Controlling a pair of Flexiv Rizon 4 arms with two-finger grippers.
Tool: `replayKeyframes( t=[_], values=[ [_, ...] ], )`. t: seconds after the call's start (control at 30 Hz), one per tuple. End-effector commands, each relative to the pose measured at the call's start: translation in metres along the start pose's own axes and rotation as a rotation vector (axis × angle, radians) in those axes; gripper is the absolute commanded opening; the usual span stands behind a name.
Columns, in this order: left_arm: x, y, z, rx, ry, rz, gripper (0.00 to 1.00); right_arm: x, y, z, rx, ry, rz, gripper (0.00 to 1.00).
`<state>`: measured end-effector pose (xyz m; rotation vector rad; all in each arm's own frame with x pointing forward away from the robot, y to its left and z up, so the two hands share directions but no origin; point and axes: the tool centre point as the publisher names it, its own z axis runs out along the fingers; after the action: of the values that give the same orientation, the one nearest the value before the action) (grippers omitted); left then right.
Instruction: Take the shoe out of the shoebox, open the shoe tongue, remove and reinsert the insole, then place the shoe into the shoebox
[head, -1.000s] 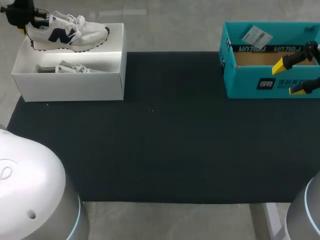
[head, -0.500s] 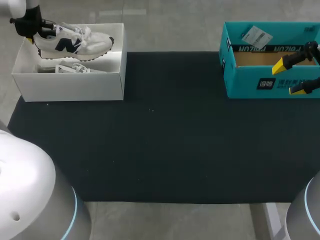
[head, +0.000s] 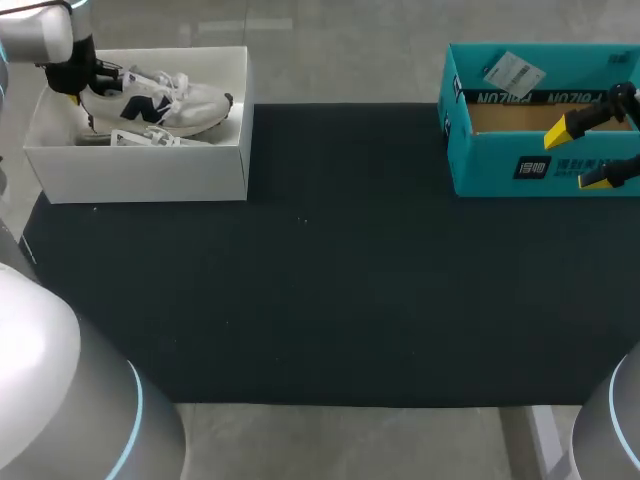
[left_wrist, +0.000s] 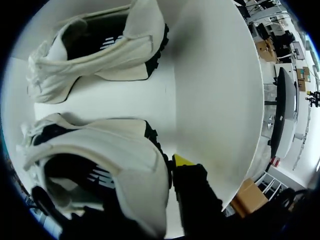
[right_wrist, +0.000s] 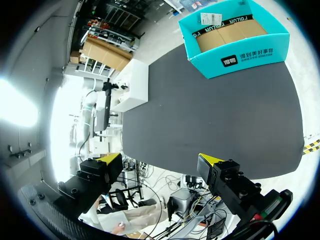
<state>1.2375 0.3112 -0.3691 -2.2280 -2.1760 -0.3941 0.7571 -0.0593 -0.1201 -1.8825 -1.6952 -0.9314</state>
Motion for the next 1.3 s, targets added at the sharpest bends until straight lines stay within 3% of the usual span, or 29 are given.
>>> replayKeyframes(
  t=[0.03,0.37,0.53,0.57,0.6,0.63,1.03,1.3],
  values=[
    [-0.002,0.015,0.026,0.044,-0.021,0.011,0.00,0.000,0.001,0.001,0.001,-0.003,0.002,1.00],
    [-0.011,0.013,0.057,0.104,-0.003,-0.010,0.00,0.000,0.001,0.001,0.001,-0.003,0.002,1.00],
    [-0.008,0.013,0.059,0.121,0.006,-0.020,0.02,0.000,0.001,0.001,0.001,-0.003,0.002,1.00],
    [-0.007,0.012,0.055,0.120,0.007,-0.011,0.35,0.000,0.001,0.001,0.001,-0.003,0.002,1.00],
    [-0.006,0.010,0.051,0.123,-0.001,-0.008,0.75,0.000,0.001,0.001,0.001,-0.003,0.002,1.00],
    [-0.004,0.010,0.047,0.123,-0.007,-0.006,1.00,0.000,0.001,0.001,0.001,-0.003,0.002,1.00],
    [0.002,-0.005,-0.022,0.144,-0.093,0.045,1.00,0.000,0.001,0.001,0.001,-0.003,0.002,1.00],
    [0.003,-0.030,-0.067,0.166,-0.121,0.058,1.00,0.000,0.001,0.001,0.001,-0.003,0.002,1.00]
  ],
)
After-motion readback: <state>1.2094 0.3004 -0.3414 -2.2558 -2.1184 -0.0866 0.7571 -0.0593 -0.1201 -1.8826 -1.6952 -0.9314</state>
